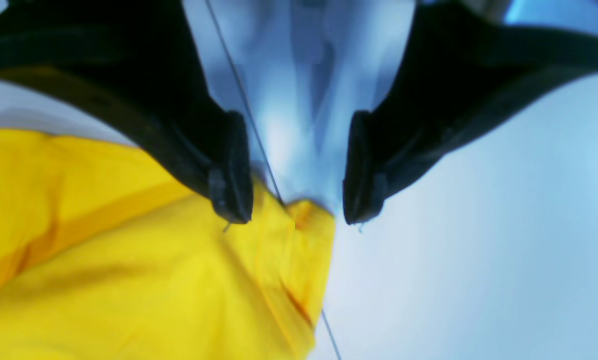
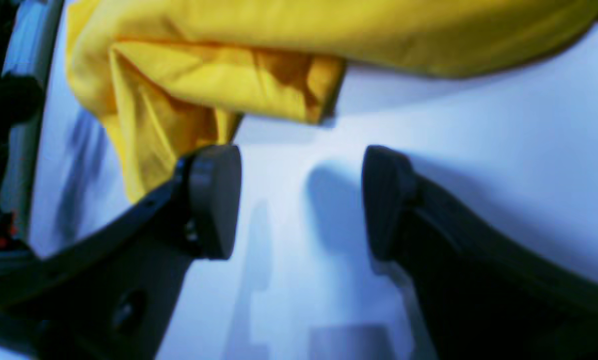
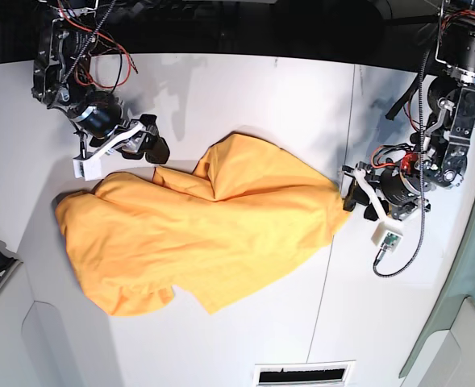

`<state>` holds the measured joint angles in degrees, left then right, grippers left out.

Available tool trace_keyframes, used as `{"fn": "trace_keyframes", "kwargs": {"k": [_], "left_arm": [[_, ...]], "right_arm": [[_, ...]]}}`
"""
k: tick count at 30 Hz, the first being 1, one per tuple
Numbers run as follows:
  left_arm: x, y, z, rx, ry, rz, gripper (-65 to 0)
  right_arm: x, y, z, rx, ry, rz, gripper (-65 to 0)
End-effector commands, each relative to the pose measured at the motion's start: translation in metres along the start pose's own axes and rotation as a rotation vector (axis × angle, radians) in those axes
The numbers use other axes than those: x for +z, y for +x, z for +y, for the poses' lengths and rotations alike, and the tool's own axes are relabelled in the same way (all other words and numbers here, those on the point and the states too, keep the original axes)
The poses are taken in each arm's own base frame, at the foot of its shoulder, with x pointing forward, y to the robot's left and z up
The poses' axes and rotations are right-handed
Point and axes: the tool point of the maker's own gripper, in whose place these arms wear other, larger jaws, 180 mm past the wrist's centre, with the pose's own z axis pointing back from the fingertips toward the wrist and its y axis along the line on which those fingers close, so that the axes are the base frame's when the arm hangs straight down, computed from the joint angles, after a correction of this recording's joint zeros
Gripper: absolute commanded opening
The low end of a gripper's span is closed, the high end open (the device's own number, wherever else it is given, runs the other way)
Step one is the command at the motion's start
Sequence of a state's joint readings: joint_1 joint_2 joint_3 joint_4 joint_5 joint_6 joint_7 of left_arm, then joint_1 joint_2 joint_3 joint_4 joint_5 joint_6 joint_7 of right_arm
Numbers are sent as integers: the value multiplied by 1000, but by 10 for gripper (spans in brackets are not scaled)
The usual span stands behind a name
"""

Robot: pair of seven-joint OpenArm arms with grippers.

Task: Layout the t-shirt on the table in an organized manner, then fold the t-shirt properly
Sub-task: 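Lay the t-shirt flat on the table and release both grippers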

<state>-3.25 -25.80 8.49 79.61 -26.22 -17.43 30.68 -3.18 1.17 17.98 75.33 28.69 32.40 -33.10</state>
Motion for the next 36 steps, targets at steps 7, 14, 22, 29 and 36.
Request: {"fn": "trace_keyframes", "kwargs": {"k": [7,14,22,29,36], "left_arm": [[-15,8,-4,65,-6,-81,-321],[-31,-6,-25,91,-19,-73,-647],[-29,-12,-18,79,-11,-46,-650],[-24,-16,-28,16,-97,-17,-650],[6,18,-2,-103,-27,-66,-650]], "right_arm": [[-21,40,28,34,10,-117,-275],[-45,46,47,125,0,-60,-507],[-47,15,42,120,-7,27,-523],[-40,-10,38,156,2,76,-650],[-3,30,40,208,23,5,-650]]}}
